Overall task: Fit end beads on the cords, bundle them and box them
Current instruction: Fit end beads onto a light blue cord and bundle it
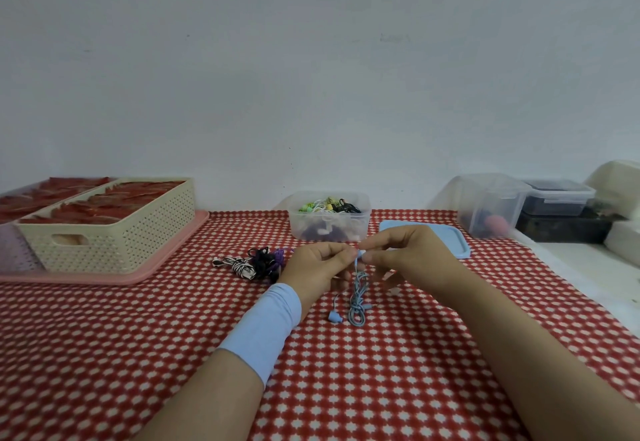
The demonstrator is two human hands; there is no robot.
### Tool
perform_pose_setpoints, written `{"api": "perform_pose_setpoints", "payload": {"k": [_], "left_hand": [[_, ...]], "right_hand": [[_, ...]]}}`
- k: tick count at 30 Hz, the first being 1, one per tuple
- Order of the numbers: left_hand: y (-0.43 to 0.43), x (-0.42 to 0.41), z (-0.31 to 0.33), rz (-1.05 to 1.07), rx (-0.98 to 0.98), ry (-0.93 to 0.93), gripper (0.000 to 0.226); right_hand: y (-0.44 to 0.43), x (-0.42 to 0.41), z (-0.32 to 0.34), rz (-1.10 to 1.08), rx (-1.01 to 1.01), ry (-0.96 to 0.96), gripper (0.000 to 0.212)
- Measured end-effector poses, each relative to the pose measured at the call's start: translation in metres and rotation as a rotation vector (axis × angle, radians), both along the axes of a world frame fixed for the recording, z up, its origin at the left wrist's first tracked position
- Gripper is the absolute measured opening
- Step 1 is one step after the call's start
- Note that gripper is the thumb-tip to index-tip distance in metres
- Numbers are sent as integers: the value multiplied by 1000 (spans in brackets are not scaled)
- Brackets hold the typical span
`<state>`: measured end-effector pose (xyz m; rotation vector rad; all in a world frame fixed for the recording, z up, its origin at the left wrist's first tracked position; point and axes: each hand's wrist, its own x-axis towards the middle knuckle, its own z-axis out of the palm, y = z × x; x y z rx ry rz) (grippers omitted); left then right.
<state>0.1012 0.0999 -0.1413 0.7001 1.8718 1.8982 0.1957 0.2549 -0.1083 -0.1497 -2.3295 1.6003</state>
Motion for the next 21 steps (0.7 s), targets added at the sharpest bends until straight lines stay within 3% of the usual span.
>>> {"api": "perform_pose_setpoints", "payload": {"k": [5,12,15,18,21], "left_hand": [[0,-1,0,-47,74,-158,15],[1,-1,-1,-82,76,-172,17],[1,-2,-2,-101,123,-233,20],[1,-1,-1,-113,142,-274,24],[1,-1,-2,-136,119,-252,25]], "right_hand": [[-1,-5,-4,-42,136,79,18],[-3,-8,-6,-32,193,126,20],[-6,-8,-5,-36,85,139,26],[-6,-6,-3,-16,-54,86,14],[-5,-7,-5,-18,-43,55,8]]}}
